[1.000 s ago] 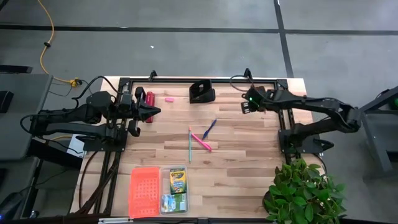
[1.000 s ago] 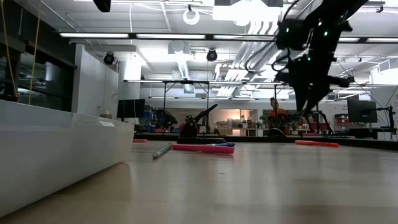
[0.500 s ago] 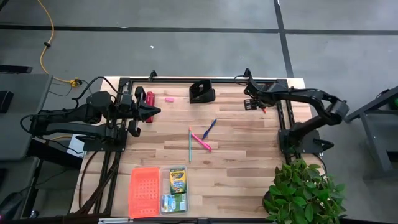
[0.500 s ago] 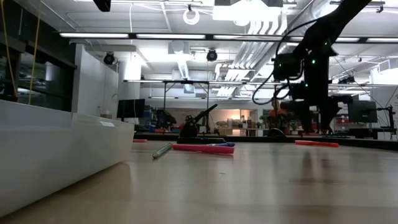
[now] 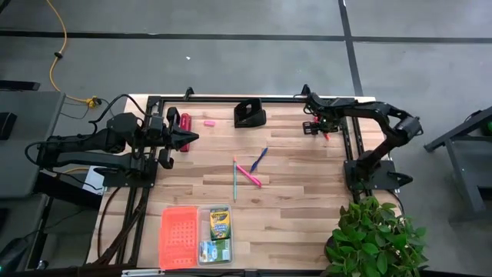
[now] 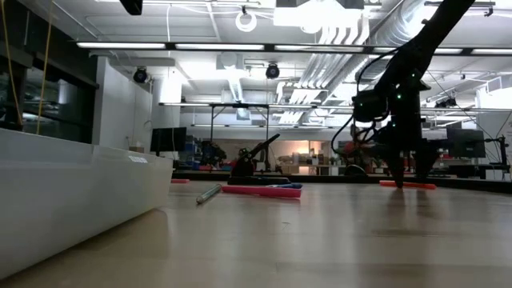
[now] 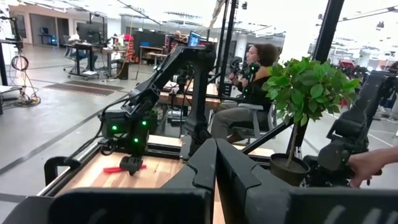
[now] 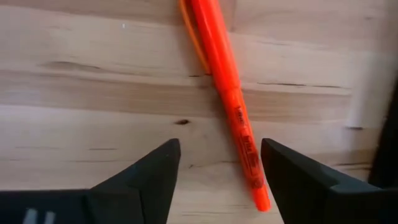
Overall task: Pack school essentials
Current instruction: Put the orange pen into the supply box
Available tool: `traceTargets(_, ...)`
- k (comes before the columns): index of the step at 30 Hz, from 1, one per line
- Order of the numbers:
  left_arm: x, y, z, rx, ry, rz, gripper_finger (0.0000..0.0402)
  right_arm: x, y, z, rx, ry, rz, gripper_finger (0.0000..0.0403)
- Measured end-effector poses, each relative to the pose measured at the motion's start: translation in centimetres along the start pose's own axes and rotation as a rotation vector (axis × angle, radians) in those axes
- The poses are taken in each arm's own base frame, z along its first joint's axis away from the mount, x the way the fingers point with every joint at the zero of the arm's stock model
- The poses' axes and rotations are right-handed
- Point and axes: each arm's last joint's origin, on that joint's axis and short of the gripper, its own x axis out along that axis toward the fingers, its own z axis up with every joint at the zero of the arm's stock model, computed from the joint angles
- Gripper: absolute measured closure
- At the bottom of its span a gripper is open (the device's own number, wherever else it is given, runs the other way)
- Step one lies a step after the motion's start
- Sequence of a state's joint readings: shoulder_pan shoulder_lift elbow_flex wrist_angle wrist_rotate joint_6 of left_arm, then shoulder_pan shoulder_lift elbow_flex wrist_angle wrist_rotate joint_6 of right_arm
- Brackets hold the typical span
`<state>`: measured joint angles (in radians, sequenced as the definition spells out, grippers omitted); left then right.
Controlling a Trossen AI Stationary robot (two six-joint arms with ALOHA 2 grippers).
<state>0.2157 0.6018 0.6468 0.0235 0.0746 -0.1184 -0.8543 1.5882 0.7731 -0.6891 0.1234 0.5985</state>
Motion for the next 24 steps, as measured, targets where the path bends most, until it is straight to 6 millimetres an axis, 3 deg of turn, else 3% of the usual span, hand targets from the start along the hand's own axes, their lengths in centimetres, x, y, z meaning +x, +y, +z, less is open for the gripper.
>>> traceTargets(24,0.00,0.03,0.00,-0.001,-0.001,0.011,0.0401,0.31,-0.60,0.12,-0.047,0.084,0.080,0.0380)
